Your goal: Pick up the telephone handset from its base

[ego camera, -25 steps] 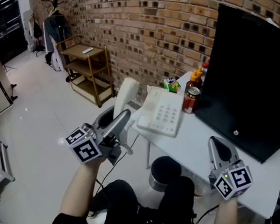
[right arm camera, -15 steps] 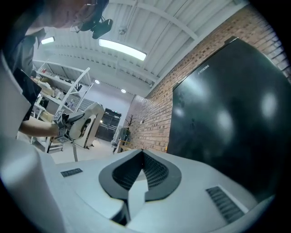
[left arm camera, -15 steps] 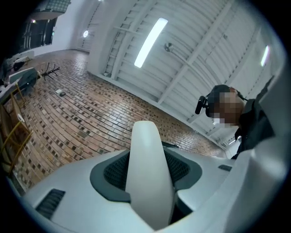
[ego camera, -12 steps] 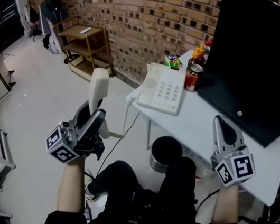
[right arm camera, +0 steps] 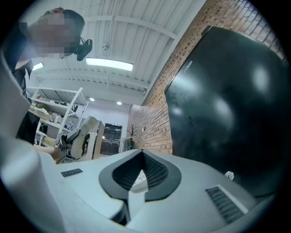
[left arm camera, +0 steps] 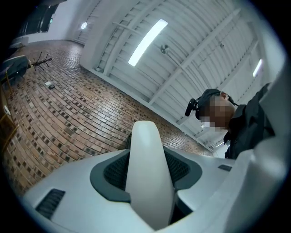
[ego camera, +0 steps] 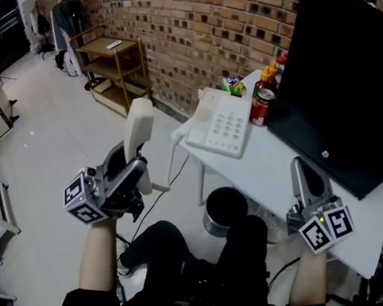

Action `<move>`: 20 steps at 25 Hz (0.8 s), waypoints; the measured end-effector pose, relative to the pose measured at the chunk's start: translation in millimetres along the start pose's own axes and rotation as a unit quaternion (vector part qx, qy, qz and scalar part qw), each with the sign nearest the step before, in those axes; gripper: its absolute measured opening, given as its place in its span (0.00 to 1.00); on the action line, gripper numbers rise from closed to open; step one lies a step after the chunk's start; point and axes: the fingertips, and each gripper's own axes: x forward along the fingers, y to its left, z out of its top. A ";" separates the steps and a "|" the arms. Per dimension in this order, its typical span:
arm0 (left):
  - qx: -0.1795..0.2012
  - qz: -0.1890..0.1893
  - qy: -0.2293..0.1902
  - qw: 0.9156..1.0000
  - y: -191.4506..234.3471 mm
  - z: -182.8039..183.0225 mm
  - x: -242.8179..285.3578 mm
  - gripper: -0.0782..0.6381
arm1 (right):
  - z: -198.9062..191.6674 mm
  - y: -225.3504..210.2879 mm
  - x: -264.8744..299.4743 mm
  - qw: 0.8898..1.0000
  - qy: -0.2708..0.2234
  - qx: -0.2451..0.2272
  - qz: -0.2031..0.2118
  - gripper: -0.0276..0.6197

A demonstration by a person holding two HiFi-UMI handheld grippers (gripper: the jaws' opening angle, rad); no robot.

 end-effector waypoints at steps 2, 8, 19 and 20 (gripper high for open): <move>-0.005 -0.003 0.001 1.000 0.5 -1.6 0.3 0.41 | -0.6 0.5 0.2 1.000 0.001 0.001 0.000 0.06; -0.012 -0.005 0.001 1.000 1.1 -1.8 -0.8 0.41 | -1.2 3.8 2.0 1.000 0.005 -0.003 0.002 0.06; -0.005 -0.010 -0.038 0.999 -3.4 14.7 2.9 0.41 | -3.1 4.3 -3.6 1.000 0.011 -0.001 0.003 0.06; -0.006 -0.011 -0.039 0.999 -3.7 14.8 3.2 0.41 | -2.7 3.7 -3.9 1.000 0.011 -0.002 0.003 0.05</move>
